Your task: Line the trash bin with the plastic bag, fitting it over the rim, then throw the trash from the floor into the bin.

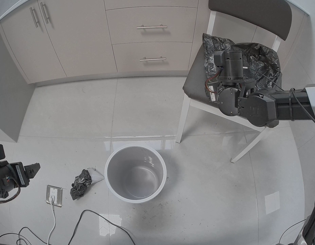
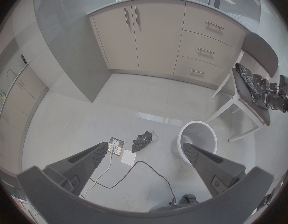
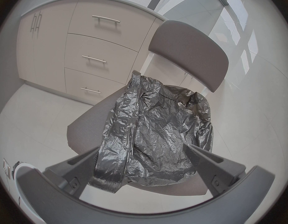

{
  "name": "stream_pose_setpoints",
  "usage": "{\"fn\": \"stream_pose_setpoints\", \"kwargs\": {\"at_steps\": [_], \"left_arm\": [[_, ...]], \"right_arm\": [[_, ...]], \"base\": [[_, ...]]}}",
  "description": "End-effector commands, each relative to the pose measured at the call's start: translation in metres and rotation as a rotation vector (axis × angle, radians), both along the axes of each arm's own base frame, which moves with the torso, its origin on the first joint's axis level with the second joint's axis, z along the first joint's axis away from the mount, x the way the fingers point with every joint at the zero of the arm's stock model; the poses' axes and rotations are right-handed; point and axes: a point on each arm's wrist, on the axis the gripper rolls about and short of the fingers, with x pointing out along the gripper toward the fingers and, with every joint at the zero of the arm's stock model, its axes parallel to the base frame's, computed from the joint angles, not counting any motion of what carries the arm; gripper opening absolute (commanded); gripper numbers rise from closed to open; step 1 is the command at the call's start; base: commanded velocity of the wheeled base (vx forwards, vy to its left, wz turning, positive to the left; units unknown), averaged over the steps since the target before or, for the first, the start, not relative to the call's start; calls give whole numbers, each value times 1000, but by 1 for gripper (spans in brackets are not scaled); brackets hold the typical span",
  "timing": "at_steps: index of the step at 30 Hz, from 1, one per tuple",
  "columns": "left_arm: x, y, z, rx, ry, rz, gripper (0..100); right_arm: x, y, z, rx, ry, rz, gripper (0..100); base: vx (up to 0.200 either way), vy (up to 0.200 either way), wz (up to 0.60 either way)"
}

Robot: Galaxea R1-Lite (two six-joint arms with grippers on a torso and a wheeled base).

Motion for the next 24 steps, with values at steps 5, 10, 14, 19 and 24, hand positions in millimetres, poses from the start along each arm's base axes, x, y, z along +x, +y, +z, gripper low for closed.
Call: {"fn": "stream_pose_setpoints", "kwargs": {"at_steps": [5, 10, 14, 19, 24], "left_arm": [[2, 0, 0, -3, -4, -1, 100], [2, -1, 0, -3, -4, -4, 100], [2, -1, 0, -4, -6, -9, 100], [2, -2, 0, -4, -6, -11, 100], [2, -2, 0, -3, -6, -11, 100]], "right_arm": [[1, -8, 3, 5, -6, -16, 100], [3, -7, -1, 0, 2, -16, 100], [5, -6, -4, -3, 10, -13, 100], [7, -4, -9, -9, 18, -11, 100], [9, -5, -11, -10, 21, -11, 100]], "base": [[0, 0, 0], [0, 0, 0], [0, 0, 0], [0, 0, 0], [0, 0, 0]]}}
